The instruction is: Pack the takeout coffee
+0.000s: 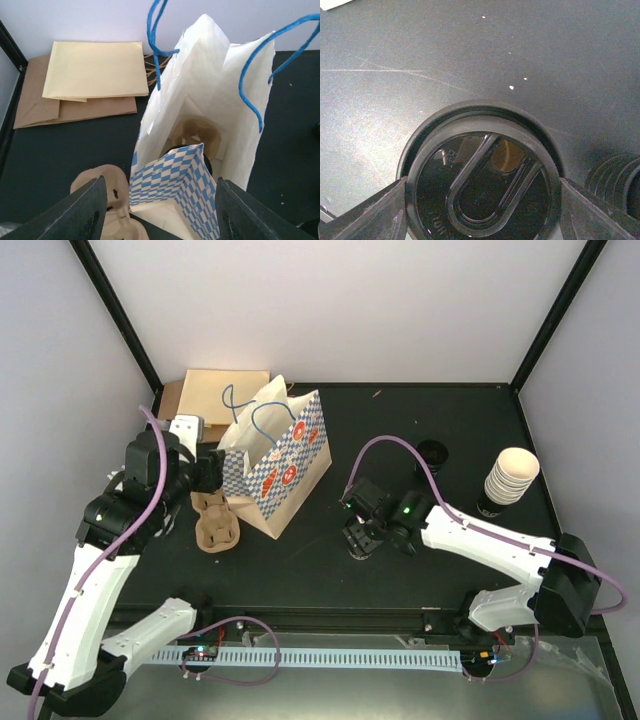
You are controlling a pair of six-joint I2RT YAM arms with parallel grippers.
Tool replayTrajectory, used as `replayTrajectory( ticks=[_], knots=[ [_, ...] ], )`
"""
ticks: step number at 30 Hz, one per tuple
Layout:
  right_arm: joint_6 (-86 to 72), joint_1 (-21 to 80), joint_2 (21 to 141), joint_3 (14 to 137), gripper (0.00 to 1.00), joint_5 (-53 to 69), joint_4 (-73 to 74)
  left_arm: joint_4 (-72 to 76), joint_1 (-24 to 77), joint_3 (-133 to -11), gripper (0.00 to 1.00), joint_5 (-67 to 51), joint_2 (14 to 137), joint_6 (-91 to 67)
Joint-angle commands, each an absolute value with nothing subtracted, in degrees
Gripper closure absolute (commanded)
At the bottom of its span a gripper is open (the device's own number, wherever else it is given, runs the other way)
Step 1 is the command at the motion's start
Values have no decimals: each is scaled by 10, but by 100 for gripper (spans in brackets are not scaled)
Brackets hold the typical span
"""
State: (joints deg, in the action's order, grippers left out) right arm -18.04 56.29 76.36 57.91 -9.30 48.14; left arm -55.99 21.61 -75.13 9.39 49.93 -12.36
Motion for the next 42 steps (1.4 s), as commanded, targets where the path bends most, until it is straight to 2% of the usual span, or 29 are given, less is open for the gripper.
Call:
replayTrajectory(
  ticks=[1, 7, 16, 25, 29, 32, 34, 38, 42],
  knots=[
    [-181, 567, 767, 598, 23, -110, 488, -570, 204, -777, 38, 121, 500, -101],
    [-184, 567, 750, 611, 23, -115, 485, -556, 171, -778, 26, 121, 519, -98],
    [-181, 567, 732, 619, 25, -125, 495, -501, 113, -785, 17, -32, 584, -98],
    [-175, 567, 699, 621, 25, -126, 502, -445, 99, -784, 14, -42, 668, -84],
    [-172, 566, 687, 622, 25, -131, 507, -443, 84, -792, 16, -85, 712, -82],
    [-172, 565, 680, 621, 25, -135, 510, -445, 81, -798, 19, -107, 730, -64],
    [-172, 565, 676, 621, 25, -136, 510, -446, 81, -800, 25, -107, 749, -50],
    [-174, 566, 671, 624, 25, -143, 513, -453, 81, -803, 51, -119, 768, -29],
    [-177, 565, 666, 635, 26, -172, 530, -464, 82, -812, 74, -195, 777, -16]
  ],
)
